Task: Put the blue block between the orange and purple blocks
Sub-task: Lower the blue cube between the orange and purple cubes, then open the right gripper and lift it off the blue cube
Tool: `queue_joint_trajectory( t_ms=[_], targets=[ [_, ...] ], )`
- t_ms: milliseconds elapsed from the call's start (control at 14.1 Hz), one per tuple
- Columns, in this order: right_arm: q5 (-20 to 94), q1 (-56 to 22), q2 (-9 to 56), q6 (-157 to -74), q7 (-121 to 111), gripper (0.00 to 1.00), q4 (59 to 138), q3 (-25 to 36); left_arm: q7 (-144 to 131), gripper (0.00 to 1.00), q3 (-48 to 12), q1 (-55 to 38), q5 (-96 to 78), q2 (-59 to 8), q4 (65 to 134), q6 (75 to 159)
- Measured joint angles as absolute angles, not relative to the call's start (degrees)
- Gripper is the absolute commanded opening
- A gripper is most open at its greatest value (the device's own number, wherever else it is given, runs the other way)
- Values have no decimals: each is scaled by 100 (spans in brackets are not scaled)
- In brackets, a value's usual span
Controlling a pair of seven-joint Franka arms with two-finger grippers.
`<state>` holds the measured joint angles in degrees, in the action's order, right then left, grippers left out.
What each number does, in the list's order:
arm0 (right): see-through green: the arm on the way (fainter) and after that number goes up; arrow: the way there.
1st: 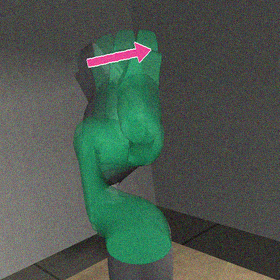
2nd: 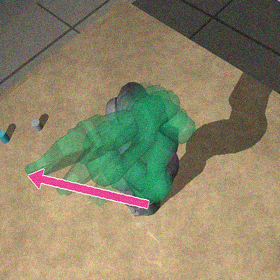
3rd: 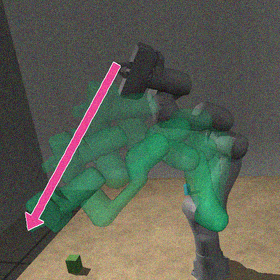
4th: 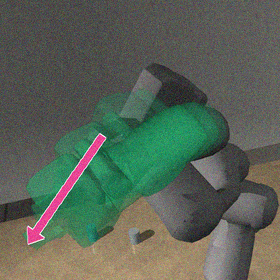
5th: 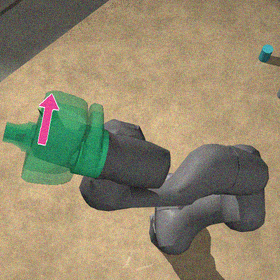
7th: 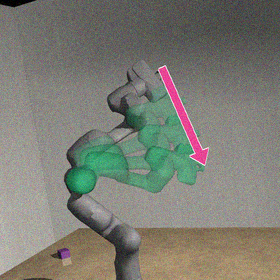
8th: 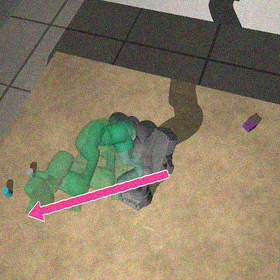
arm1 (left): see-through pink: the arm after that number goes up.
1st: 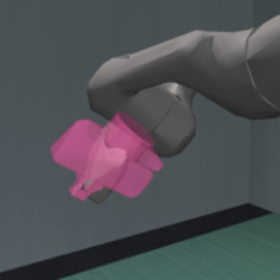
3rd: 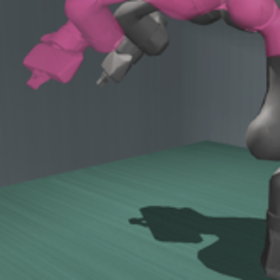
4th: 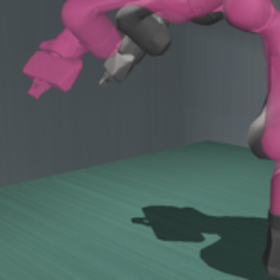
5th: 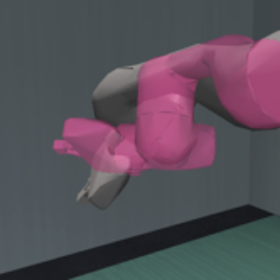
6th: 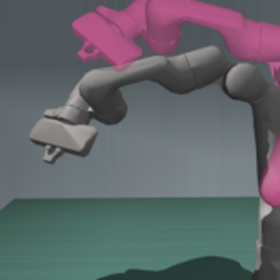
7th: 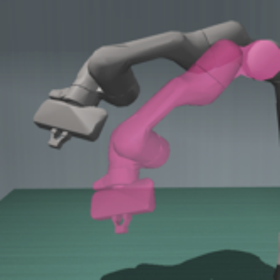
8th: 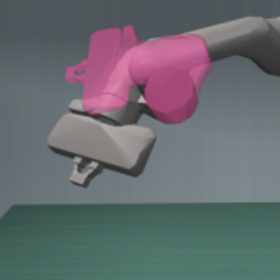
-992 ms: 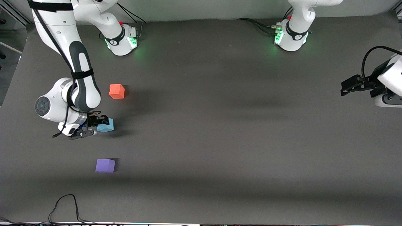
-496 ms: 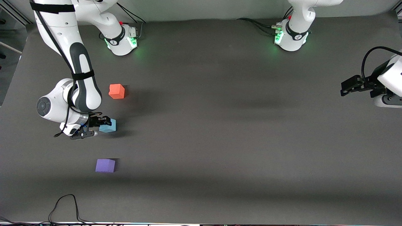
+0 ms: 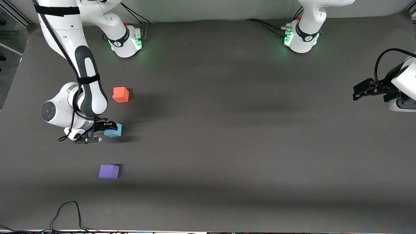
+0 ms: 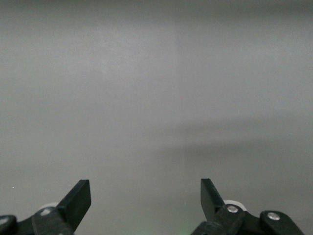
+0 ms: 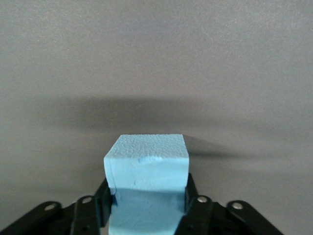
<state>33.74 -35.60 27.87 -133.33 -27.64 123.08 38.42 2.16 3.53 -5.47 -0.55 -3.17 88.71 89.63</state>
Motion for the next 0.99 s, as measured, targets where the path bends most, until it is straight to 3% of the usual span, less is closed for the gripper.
queue_joint_trajectory(
  t_ms=[425,992],
  targets=[
    [3391,-3567,2873,-13246,-2660,100,12212,3834,216,100,353,-547,-54,-317,8871,8965],
    [3135,-3575,2384,-11239,-2623,100,10857,4424,216,100,365,-547,-49,-317,8869,8969]
  ],
)
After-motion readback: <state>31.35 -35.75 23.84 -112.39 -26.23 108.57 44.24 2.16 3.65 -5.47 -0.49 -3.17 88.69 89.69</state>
